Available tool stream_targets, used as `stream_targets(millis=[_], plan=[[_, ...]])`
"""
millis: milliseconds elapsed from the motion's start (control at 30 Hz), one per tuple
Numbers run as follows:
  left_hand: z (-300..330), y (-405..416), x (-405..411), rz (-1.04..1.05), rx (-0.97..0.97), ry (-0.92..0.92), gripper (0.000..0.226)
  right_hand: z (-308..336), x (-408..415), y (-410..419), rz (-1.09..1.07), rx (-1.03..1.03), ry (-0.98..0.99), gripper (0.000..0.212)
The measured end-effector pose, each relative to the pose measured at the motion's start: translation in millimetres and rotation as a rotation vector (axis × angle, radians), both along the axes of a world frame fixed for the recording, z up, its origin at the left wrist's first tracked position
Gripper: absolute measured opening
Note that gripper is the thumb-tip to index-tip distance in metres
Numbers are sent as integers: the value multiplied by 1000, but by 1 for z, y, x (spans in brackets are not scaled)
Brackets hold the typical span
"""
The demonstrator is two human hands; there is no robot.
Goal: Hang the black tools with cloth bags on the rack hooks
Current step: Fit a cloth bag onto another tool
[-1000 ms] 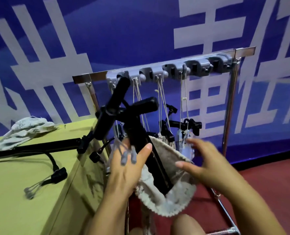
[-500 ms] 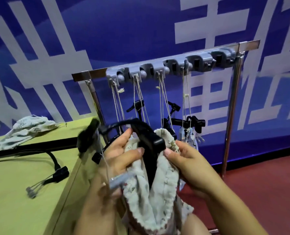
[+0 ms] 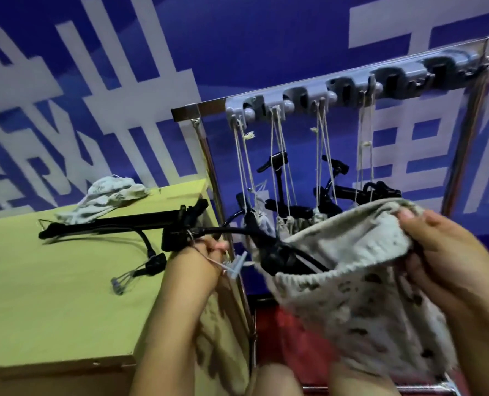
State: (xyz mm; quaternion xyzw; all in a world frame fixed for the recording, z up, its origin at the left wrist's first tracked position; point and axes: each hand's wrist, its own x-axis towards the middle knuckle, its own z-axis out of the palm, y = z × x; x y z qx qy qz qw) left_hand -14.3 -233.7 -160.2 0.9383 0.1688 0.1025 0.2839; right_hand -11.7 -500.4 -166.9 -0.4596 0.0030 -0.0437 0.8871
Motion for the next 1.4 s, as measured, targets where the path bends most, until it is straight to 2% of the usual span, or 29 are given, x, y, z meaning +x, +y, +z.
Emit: stream_targets(millis=[33, 67, 167, 267, 367, 433, 500, 633, 767, 900, 1100, 1300, 1400], plan=[[1, 3, -3, 12, 25, -15, 18, 4, 0, -5, -26, 0, 0, 22], [-2, 4, -2, -2, -80, -72, 16, 8, -1, -6, -17, 4, -4, 23], [-17, -13, 2, -99, -617, -130, 31, 7, -2, 11, 90, 49, -7, 24], [-50, -21, 20, -85, -849, 22, 32, 5, -1, 26, 144, 121, -25, 19], [-62, -27, 11, -167, -815, 249, 27, 10, -2, 35, 216, 121, -64, 15], [-64, -29, 3, -244, -717, 240, 18, 10, -4, 42, 266, 99, -70, 15], [-62, -29, 0, -286, -733, 189, 18, 7, -5, 47, 300, 102, -55, 17], [-68, -29, 7, -167, -1026, 117, 17, 10, -9, 50, 328, 148, -31, 17], [-85, -41, 5, -98, -1272, 183, 24, 15, -15, 55, 360, 170, -59, 15], [-85, -46, 6, -61, -1393, 141, 25, 17, -17, 52, 363, 155, -83, 15], [-86, -31, 11, -12, -1403, 72, 7, 10, -16, 40, 374, 132, -106, 26], [-88, -29, -3, 15, -1283, -30, 22, 12, -13, 32, 307, 124, -89, 16], [-76, -26, -10, 8, -1288, -79, 25, 8, -9, 19, 208, 54, -70, 19]])
